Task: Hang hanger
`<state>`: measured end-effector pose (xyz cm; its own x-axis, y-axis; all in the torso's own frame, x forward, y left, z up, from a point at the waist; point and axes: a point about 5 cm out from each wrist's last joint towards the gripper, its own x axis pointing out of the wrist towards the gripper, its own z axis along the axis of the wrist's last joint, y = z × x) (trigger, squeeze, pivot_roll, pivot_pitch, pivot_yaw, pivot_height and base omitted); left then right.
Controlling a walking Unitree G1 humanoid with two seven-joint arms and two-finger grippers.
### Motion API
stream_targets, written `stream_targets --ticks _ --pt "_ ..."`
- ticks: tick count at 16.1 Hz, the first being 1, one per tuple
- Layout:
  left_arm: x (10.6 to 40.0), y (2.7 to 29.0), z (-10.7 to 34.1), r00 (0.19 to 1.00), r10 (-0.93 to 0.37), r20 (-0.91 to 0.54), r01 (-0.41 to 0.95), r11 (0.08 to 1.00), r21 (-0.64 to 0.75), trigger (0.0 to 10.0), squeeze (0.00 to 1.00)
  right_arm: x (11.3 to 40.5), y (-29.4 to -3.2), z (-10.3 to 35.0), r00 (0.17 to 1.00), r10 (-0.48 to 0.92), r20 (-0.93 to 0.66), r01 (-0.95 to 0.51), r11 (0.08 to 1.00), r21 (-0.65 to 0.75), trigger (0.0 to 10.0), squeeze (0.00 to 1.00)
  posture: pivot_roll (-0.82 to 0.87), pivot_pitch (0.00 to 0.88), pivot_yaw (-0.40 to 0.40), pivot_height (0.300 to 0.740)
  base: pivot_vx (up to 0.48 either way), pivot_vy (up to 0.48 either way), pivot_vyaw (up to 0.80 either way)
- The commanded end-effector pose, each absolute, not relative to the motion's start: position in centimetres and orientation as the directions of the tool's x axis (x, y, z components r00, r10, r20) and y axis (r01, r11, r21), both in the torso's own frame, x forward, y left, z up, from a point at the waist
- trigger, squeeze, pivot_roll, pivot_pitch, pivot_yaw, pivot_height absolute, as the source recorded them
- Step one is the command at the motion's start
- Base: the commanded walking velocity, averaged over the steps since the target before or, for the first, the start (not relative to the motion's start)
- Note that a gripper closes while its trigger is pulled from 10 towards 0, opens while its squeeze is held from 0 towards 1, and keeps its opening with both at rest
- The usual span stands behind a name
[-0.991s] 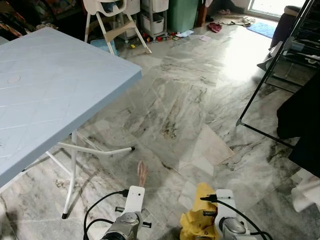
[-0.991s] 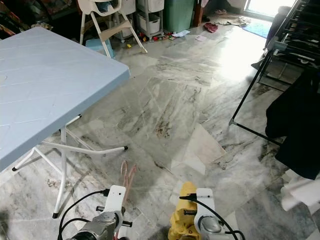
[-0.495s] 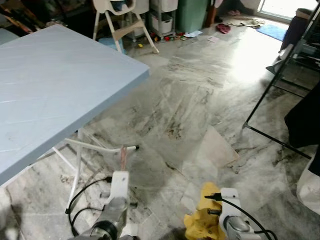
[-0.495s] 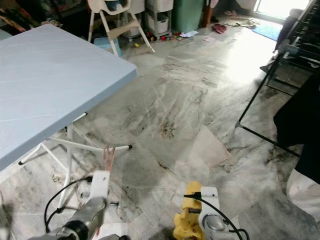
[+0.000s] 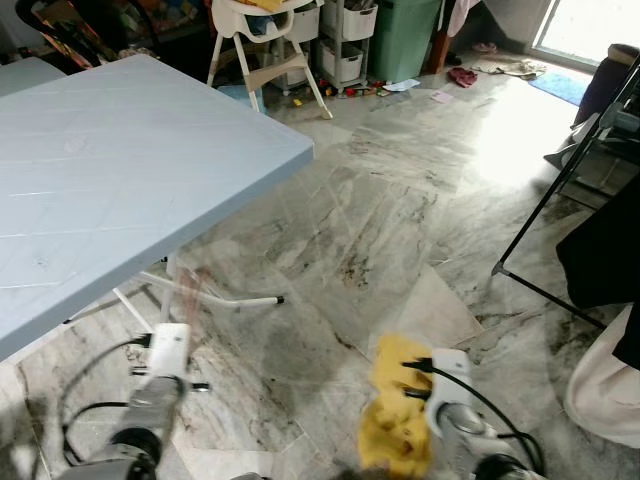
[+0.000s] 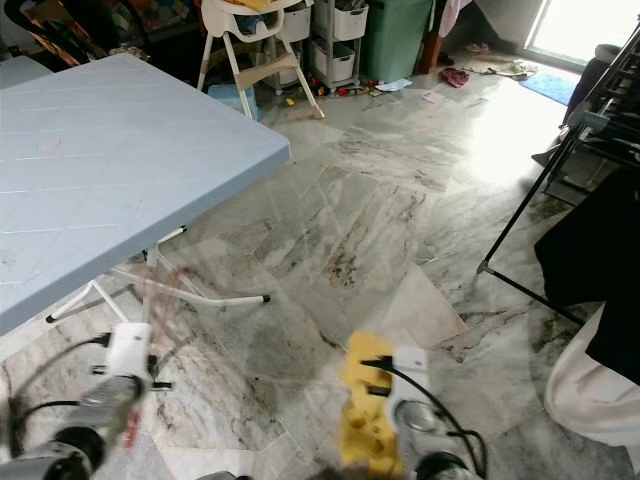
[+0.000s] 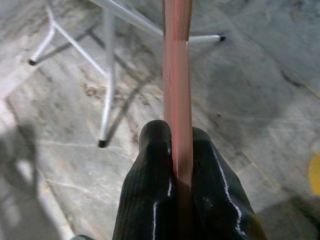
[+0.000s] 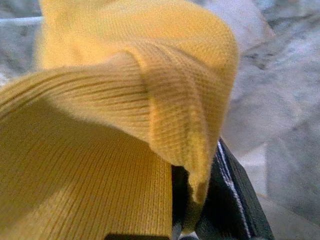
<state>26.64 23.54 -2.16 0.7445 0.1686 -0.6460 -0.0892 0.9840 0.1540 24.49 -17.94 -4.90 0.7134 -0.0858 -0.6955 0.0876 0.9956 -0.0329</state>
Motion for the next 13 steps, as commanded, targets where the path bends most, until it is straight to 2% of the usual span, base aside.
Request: stream_targets --ticks 1,2,6,9,13 --pt "26.1 23.0 -2.8 0.726 0.136 -0.674 -0.080 0.990 0.114 10.0 0.00 24.6 -17.5 -4.9 0.713 -0.073 -0.697 0.073 0.997 -0.030 10.0 0.00 0.07 0.014 -0.013 0.740 0.000 0.000 0.00" --pt "24.8 21.5 -4.2 0.680 0.069 -0.730 -0.011 0.996 0.085 10.0 0.00 24.4 -17.2 -5.0 0.709 -0.064 -0.702 0.065 0.998 -0.025 10.0 0.00 0.07 0.019 -0.017 0.740 0.000 0.000 0.00" --pt "22.9 20.0 -5.8 0.627 0.016 -0.779 0.040 0.998 0.053 10.0 0.00 23.4 -16.8 -5.8 0.684 -0.048 -0.728 0.039 0.999 -0.030 10.0 0.00 0.05 0.037 -0.029 0.740 0.000 0.000 0.00" --pt "21.7 19.6 -6.6 0.598 0.013 -0.801 0.069 0.995 0.068 10.0 0.00 22.7 -16.6 -6.2 0.670 -0.035 -0.742 0.008 0.999 -0.039 10.0 0.00 0.04 0.040 -0.035 0.740 0.000 0.000 0.00" --pt "21.8 20.1 -6.5 0.602 0.037 -0.798 0.031 0.997 0.070 10.0 0.00 22.7 -16.8 -6.2 0.667 -0.038 -0.744 0.008 0.999 -0.044 10.0 0.00 0.03 0.039 -0.035 0.740 0.000 0.000 0.00"
